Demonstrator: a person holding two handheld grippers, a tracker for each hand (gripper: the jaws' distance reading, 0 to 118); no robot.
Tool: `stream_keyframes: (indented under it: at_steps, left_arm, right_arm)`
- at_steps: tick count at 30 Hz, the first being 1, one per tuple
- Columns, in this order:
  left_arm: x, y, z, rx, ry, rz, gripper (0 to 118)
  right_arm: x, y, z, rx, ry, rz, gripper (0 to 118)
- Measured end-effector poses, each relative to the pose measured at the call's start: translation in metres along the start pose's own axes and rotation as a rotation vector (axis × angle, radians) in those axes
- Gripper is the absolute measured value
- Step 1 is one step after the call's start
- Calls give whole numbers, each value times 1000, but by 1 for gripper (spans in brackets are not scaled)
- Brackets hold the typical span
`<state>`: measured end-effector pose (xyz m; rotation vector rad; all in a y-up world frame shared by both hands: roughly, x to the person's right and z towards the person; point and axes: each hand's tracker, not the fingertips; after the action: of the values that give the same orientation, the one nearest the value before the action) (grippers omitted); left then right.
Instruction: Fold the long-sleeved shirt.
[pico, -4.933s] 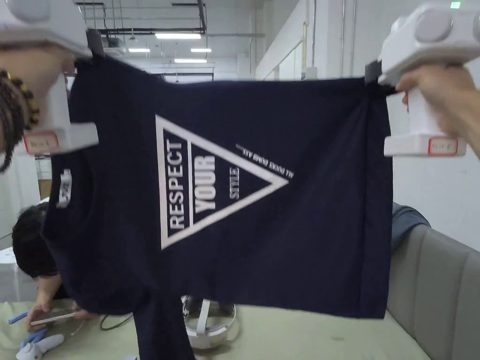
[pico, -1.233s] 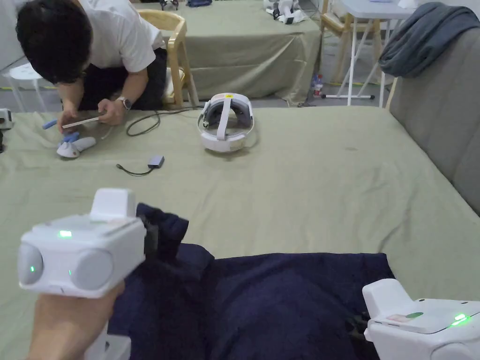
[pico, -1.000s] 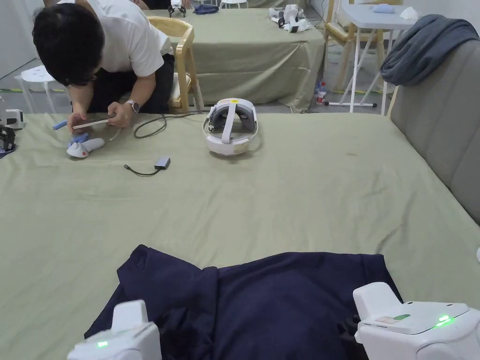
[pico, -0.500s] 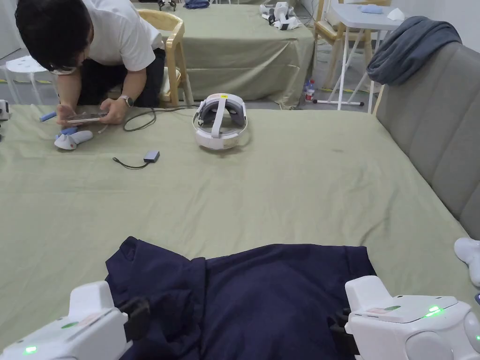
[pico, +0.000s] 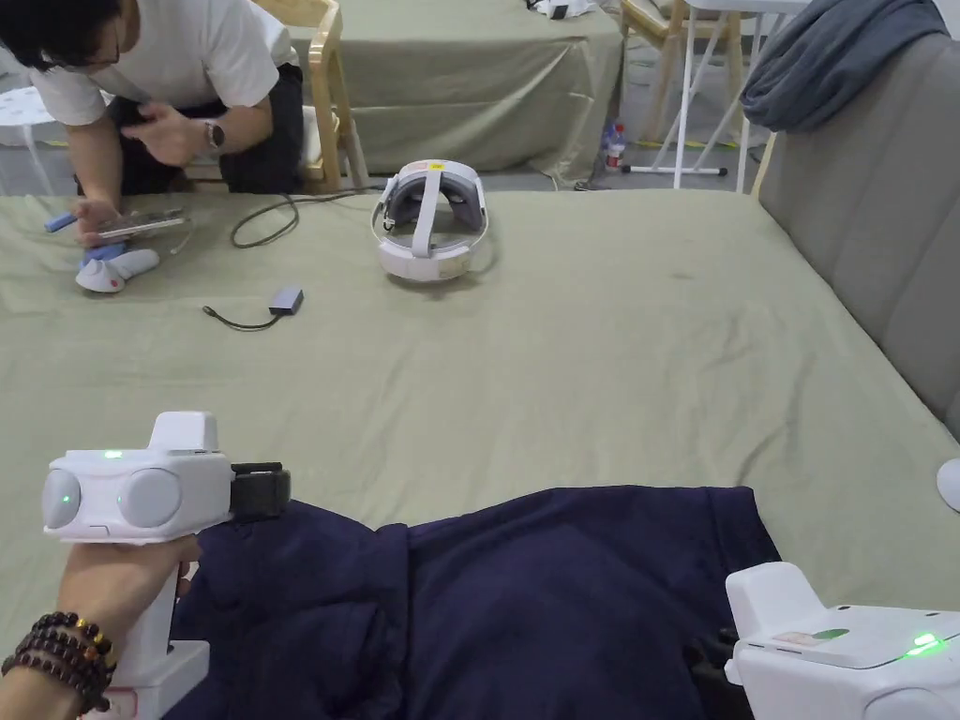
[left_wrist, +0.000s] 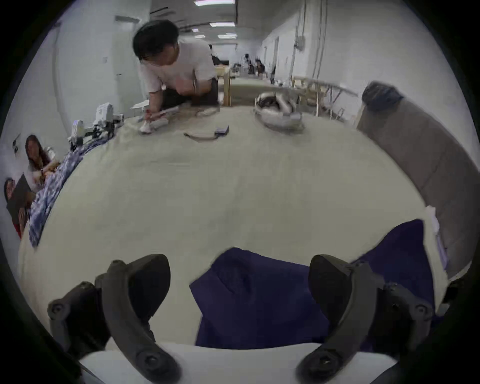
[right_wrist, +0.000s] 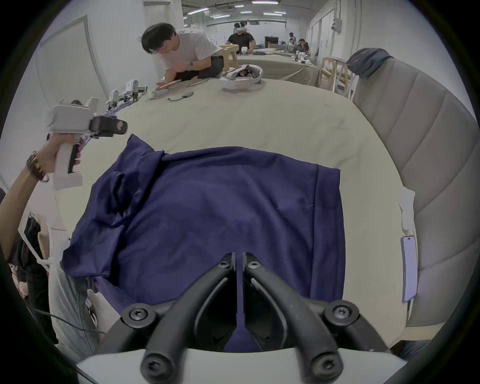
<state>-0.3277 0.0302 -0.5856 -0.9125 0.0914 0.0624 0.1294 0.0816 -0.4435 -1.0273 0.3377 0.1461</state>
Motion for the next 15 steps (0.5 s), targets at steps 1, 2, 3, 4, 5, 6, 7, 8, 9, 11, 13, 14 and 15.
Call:
stream_keyframes:
  at_steps: [1, 2, 3, 4, 5, 6, 7, 8, 9, 11, 13, 14, 15]
  left_arm:
    - [1, 0, -15, -36, 6, -12, 103]
    - [2, -4, -31, -69, 8, -9, 103]
    - [-7, -6, -37, -101, -11, 10, 102]
    - [-7, -13, -49, -136, -22, 28, 97]
    - [-6, -20, -60, -194, -51, 52, 88]
    - [-3, -28, -63, -183, -46, 70, 90]
    - [2, -21, -46, -82, 9, 71, 85]
    - [5, -19, -40, -131, 16, 78, 72]
    - [8, -18, -28, -111, -24, 67, 26]
    - [19, -16, -4, -76, -87, 17, 11]
    - [24, -21, 15, -58, -22, -54, 11]
    - [21, -23, 26, -34, -42, -41, 11]
    - [22, -17, 31, -26, -56, -17, 11]
  right_arm:
    - [2, -1, -2, -5, -3, -6, 3]
    - [4, -1, -5, -14, -6, -12, 3]
    - [6, 0, -8, -21, -10, -18, 3]
    - [9, 1, -11, -29, -14, -25, 3]
    - [12, 3, -16, -37, -19, -30, 3]
    - [16, 5, -21, -39, -23, -36, 3]
    - [21, 9, -26, -43, -32, -45, 3]
    - [27, 14, -30, -45, -44, -53, 3]
    - [33, 21, -34, -45, -55, -64, 3]
    - [53, 41, -44, -49, -86, -99, 3]
    - [78, 66, -57, -33, -123, -159, 3]
    - [91, 81, -64, -28, -136, -190, 5]
    - [105, 95, -70, -18, -129, -229, 19]
